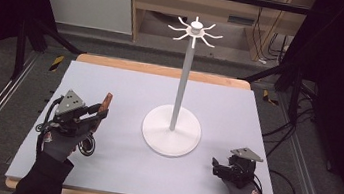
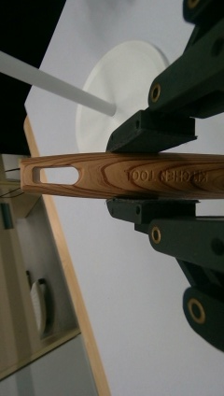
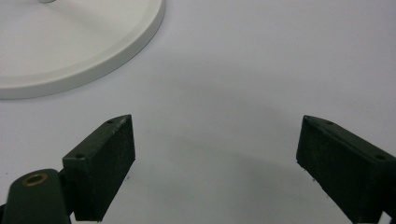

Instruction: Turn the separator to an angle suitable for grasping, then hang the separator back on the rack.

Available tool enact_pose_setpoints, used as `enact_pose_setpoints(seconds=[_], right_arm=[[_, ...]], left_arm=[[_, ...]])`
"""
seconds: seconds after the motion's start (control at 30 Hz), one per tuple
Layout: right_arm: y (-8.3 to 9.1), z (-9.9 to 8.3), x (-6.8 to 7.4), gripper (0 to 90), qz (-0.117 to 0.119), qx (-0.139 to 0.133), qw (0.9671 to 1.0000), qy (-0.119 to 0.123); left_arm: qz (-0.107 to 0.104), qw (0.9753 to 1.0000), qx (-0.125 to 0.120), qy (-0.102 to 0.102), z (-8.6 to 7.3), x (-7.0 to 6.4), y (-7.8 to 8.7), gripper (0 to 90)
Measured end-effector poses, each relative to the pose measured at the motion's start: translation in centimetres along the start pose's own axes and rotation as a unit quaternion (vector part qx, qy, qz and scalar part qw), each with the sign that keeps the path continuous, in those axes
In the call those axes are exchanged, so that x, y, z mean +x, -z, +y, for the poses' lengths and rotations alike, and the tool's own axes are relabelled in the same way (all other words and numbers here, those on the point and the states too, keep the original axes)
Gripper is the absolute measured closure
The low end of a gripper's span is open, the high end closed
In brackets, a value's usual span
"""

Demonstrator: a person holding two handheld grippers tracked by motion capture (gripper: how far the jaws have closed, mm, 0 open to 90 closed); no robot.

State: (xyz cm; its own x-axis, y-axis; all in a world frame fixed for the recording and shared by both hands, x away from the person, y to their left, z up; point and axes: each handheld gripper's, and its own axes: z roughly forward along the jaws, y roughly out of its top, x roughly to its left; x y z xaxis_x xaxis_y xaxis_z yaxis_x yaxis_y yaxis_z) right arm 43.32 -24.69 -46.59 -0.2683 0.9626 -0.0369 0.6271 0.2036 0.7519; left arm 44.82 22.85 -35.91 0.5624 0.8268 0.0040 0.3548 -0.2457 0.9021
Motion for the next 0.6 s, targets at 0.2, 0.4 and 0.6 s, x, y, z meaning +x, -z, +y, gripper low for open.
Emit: enact_pose_setpoints(seconds=[0.2, 0.4, 0.6], right_arm=[[0.0, 0.0, 0.0, 11.9, 0.000, 0.000, 1.0000, 0.000], [0.0, 0.0, 0.0, 11.9, -0.003, 0.001, 1.0000, -0.001], [0.0, -0.1, -0.1, 11.9, -0.002, -0.002, 1.0000, 0.004]], left_arm=[[-0.007, 0.9998, -0.017, 0.003, 0.3, -0.2, 0.4, 67.3], [-0.009, 0.9993, -0.036, 0.000, 0.9, -0.7, 1.1, 67.3], [-0.006, 0.9986, -0.052, -0.007, 1.7, -1.1, 1.6, 67.2]])
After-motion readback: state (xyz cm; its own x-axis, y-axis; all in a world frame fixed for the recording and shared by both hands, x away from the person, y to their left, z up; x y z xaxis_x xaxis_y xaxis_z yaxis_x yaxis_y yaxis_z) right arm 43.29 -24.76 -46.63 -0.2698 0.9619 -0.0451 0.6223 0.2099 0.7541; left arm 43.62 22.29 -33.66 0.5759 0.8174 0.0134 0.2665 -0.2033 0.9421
